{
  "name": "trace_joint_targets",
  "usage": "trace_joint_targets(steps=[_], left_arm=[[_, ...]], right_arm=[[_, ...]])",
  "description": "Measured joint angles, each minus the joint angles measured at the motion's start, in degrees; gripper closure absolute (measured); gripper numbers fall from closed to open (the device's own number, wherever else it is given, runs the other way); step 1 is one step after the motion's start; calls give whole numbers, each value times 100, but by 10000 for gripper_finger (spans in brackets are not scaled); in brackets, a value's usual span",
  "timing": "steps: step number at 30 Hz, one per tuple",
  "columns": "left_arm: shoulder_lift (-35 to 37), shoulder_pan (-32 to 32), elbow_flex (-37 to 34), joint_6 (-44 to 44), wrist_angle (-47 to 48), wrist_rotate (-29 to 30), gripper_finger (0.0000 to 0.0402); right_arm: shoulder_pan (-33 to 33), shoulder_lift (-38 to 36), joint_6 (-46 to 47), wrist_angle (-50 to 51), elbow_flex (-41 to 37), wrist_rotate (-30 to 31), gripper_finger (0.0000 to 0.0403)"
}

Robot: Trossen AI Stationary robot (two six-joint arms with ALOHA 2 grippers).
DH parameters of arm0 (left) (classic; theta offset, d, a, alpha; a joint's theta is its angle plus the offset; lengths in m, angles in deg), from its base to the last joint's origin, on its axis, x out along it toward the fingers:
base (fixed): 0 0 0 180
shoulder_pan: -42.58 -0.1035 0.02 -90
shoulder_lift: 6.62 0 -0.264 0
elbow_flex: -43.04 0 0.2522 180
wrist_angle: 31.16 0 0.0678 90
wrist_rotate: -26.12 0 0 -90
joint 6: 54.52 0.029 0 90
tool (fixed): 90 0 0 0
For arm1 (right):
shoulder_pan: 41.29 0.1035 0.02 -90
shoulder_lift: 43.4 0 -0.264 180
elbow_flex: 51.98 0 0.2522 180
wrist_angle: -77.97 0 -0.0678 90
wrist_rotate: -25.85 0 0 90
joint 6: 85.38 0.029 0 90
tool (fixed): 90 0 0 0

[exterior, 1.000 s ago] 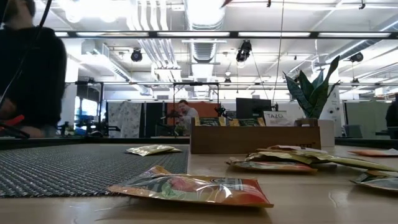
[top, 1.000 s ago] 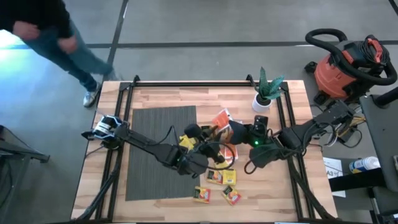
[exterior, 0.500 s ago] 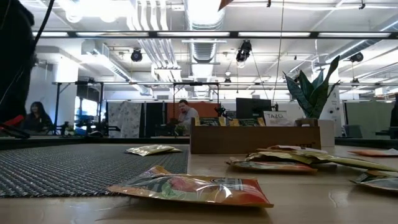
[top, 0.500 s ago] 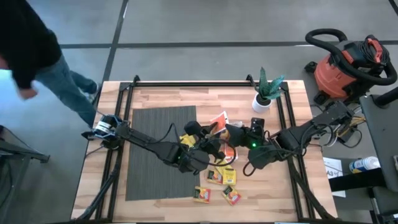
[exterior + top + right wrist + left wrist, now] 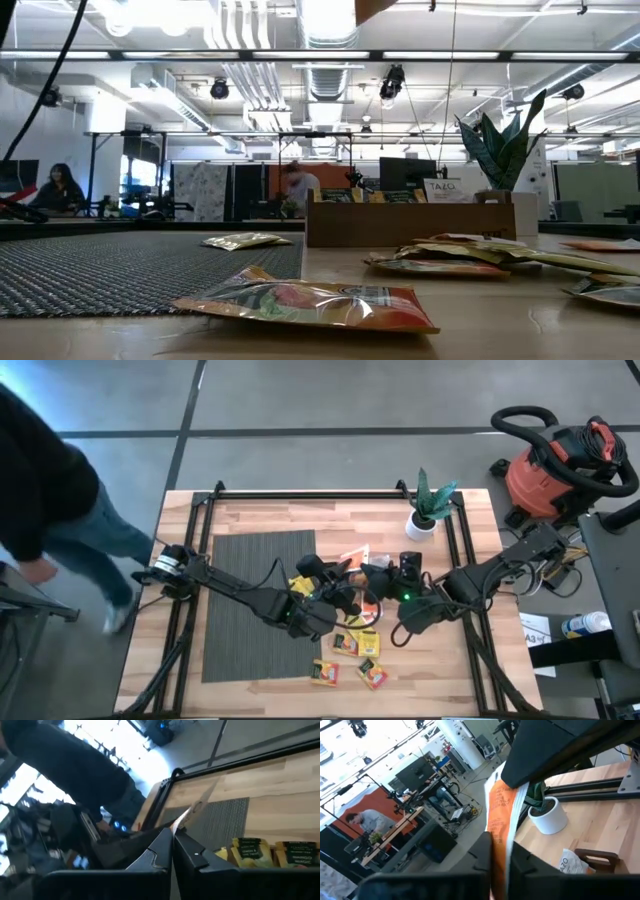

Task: Pick & Place Tea
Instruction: Put the white tea bag into the right section of the wooden organizer

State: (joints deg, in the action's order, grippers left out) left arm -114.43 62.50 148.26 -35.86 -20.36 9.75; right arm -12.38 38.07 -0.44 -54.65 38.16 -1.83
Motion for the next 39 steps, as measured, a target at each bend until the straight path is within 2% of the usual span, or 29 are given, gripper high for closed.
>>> trace_joint_targets(steps=[6, 13, 16, 19, 22, 24, 26, 29, 32, 35, 39], left_arm=[[0, 0, 0, 71, 1, -71, 393], [0, -13, 2, -190, 234, -347, 395], [32, -11, 2, -668, 418, -878, 395], [145, -51, 0, -1381, 498, -1650, 395], [322, -157, -49, -1770, 442, -2376, 395], [437, -253, -174, -1864, 347, -2675, 396], [548, -394, -425, -1943, 160, -3301, 396], [723, -617, -998, -2148, -591, -4434, 396], [859, -816, -1561, -2240, -1592, -4923, 396], [922, -997, -1932, -2218, -2382, -5404, 396], [940, -1218, -2124, -2036, -2577, -6000, 391]], right_arm=[[86, -144, -1213, 85, 0, -549, 389], [362, -493, -3066, 930, 194, -926, 343], [433, -598, -4379, 1150, 281, -940, 317], [454, -685, -5800, 1388, 345, -1226, 290], [452, -706, -6592, 1706, 448, -1427, 267], [443, -699, -6799, 2053, 557, -1470, 254], [442, -695, -6864, 2369, 700, -1479, 244], [390, -695, -6867, 2731, 911, -1487, 234], [235, -693, -6863, 2978, 1065, -1531, 229], [-60, -693, -6856, 3055, 1138, -1951, 229], [-590, -683, -6884, 3074, 1139, -2813, 229]])
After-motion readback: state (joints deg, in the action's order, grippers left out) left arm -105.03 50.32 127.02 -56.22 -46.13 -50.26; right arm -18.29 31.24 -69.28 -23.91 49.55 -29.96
